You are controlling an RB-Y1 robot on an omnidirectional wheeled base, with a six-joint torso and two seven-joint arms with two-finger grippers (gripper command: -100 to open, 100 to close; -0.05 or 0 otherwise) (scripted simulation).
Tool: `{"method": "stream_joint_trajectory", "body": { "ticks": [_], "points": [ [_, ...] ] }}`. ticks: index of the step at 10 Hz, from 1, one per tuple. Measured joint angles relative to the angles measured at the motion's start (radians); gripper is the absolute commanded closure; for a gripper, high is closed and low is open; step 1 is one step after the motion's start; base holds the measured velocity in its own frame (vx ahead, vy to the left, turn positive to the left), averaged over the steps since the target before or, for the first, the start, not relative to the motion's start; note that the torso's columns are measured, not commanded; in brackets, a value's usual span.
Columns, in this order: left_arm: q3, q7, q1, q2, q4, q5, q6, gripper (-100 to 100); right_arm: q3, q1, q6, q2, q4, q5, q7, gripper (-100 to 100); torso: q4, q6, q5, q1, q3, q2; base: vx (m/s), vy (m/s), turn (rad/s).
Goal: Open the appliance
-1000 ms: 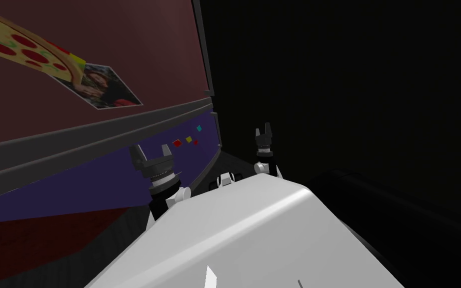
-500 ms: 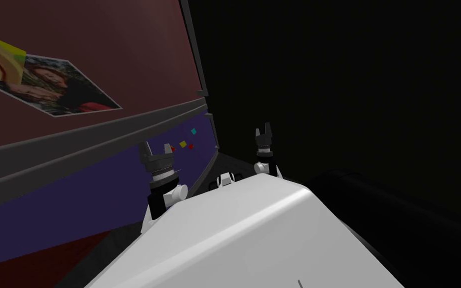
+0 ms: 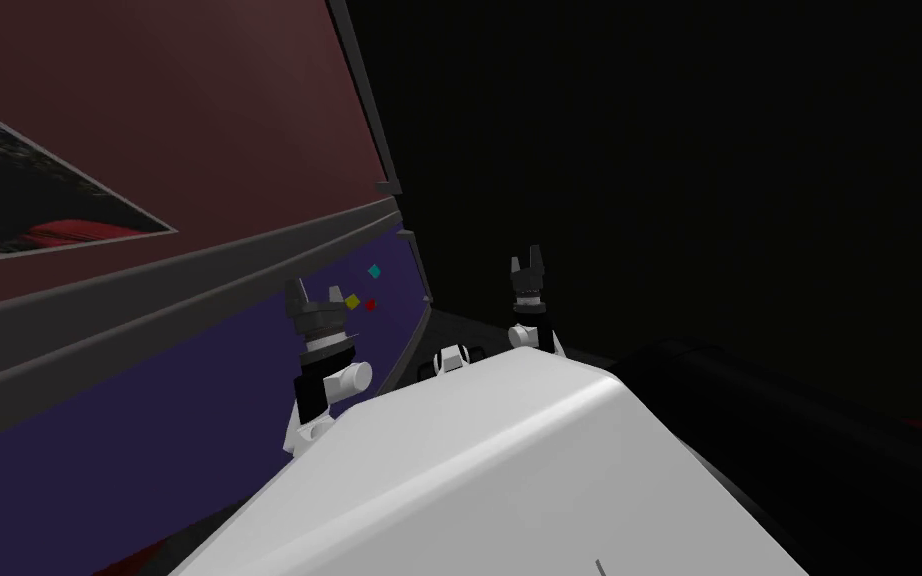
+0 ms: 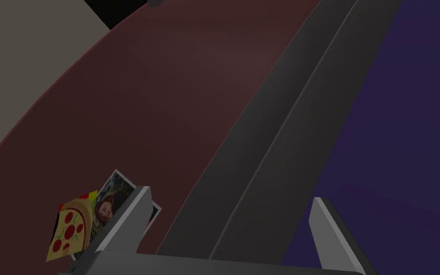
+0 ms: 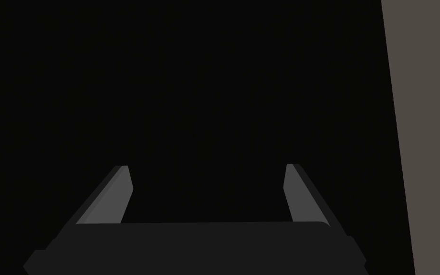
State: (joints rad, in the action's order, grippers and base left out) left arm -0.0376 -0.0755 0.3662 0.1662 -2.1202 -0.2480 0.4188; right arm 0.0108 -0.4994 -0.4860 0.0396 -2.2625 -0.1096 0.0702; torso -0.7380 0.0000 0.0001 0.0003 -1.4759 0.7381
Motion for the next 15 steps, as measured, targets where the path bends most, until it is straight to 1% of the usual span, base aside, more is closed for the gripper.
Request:
{"method": "stream_joint_trajectory", "body": {
  "ticks": [2, 4, 5, 7, 8, 9, 10, 12, 14, 15],
  "points": [
    [-0.015, -0.032, -0.032, -0.004, 0.02, -0.03, -0.042, -100, 0.0, 0.0, 0.0, 0.0, 0.0, 0.0, 0.0, 0, 0.0, 0.0, 0.0, 0.0, 0.0, 0.0, 0.066, 0.033, -0.16],
    [-0.036, -0.057, -0.072, -0.002, 0.053, -0.061, -0.076, -100, 0.0, 0.0, 0.0, 0.0, 0.0, 0.0, 0.0, 0, 0.0, 0.0, 0.0, -0.001, 0.0, 0.0, 0.074, 0.025, -0.215],
    [-0.047, -0.077, -0.097, -0.005, 0.07, -0.081, -0.103, -100, 0.0, 0.0, 0.0, 0.0, 0.0, 0.0, 0.0, 0, 0.0, 0.0, 0.0, -0.001, -0.001, -0.001, 0.09, 0.035, -0.192],
    [-0.066, -0.115, -0.125, -0.012, 0.09, -0.12, -0.151, -100, 0.0, 0.0, 0.0, 0.0, 0.0, 0.0, 0.0, 0, 0.0, 0.0, 0.0, 0.0, 0.0, 0.0, 0.075, 0.041, -0.176],
    [-0.073, -0.125, -0.144, -0.009, 0.113, -0.132, -0.163, -100, 0.0, 0.0, 0.0, 0.0, 0.0, 0.0, 0.0, 0, 0.0, -0.001, 0.0, 0.0, 0.0, 0.001, 0.055, 0.039, -0.172],
    [-0.084, -0.14, -0.174, -0.012, 0.141, -0.15, -0.183, -100, 0.0, 0.0, 0.0, 0.0, 0.0, 0.0, 0.0, 0, 0.0, 0.003, -0.001, 0.003, -0.004, -0.005, 0.055, 0.036, -0.268],
    [-0.094, -0.155, -0.193, -0.009, 0.165, -0.17, -0.199, -100, 0.0, 0.0, 0.0, 0.0, 0.0, 0.0, 0.0, 0, 0.002, 0.002, 0.0, 0.004, -0.007, -0.01, 0.067, 0.034, -0.16],
    [-0.11, -0.184, -0.218, -0.018, 0.179, -0.204, -0.246, -100, 0.0, 0.0, 0.0, 0.0, 0.0, 0.0, 0.0, 0, 0.004, 0.003, 0.001, 0.01, -0.013, -0.02, 0.056, 0.043, -0.165],
    [-0.125, -0.213, -0.245, -0.022, 0.207, -0.238, -0.279, -100, 0.0, 0.0, 0.0, 0.0, 0.0, 0.0, 0.0, 0, 0.005, 0.002, 0.002, 0.011, -0.014, -0.021, 0.041, 0.027, -0.12],
    [-0.129, -0.222, -0.263, -0.023, 0.226, -0.245, -0.289, -100, 0.0, 0.0, 0.0, 0.0, 0.0, 0.0, 0.0, 0, 0.006, 0.002, 0.003, 0.013, -0.015, -0.024, 0.043, 0.022, -0.136]
  ]
}}
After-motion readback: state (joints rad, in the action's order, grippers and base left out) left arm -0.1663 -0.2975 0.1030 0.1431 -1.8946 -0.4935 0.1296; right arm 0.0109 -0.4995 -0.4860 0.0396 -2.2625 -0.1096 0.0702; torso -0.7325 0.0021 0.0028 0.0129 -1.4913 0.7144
